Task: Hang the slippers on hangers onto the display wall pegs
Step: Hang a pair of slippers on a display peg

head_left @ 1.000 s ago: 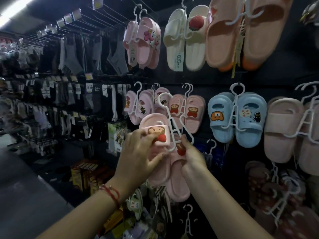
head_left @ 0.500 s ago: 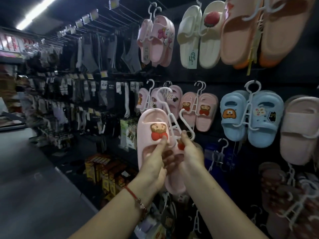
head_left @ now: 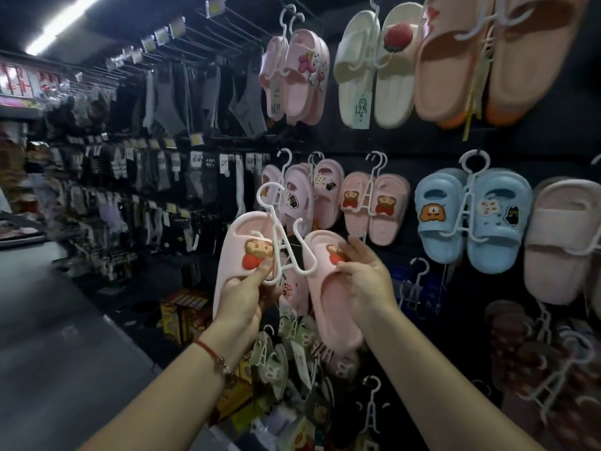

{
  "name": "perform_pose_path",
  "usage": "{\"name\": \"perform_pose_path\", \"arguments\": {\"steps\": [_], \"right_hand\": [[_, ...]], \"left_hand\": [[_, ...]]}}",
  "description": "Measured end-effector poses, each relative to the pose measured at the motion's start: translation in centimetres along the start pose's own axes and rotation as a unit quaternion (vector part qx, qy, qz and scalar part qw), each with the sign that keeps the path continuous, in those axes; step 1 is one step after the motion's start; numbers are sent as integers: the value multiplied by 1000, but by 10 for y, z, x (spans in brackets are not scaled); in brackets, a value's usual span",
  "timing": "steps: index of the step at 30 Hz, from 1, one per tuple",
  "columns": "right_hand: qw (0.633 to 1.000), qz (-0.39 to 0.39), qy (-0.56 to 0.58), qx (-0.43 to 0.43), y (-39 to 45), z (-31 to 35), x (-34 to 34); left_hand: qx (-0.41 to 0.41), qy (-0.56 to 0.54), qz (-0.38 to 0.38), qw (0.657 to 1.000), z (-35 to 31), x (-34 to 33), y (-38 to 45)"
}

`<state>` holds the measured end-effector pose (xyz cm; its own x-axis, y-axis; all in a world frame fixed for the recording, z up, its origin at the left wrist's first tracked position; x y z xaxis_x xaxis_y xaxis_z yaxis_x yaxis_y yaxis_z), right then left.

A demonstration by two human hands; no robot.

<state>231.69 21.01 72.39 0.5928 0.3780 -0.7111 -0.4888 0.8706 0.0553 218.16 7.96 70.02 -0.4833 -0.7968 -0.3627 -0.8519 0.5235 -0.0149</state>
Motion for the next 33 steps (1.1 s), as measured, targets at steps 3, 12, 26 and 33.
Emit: {"name": "perform_pose_path", "arguments": {"steps": [3,12,26,33], "right_hand": [[999,-11,-7,36,6,9,-9],[990,12,-79,117,12,24,-46],[971,77,-146,170,-25,-22,-88],[960,62,-187,197,-31,-44,-95]], "left_hand": [[-16,16,20,1000,2,8,-5],[-30,66,88,993,12,31,-27],[-5,40,115,993,11,46,12],[35,-25,132,990,-5,57,46]]}}
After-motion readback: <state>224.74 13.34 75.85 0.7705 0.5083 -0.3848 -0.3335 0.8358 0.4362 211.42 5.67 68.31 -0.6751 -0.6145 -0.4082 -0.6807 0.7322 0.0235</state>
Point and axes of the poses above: each hand's wrist, its own y-axis towards the middle knuckle, its own x-axis out of the back of the hand, z = x × y, the point moved 4 cm from there along y, towards the middle knuckle, and after that the axes turned 9 degrees about y, right-handed, at the moved point
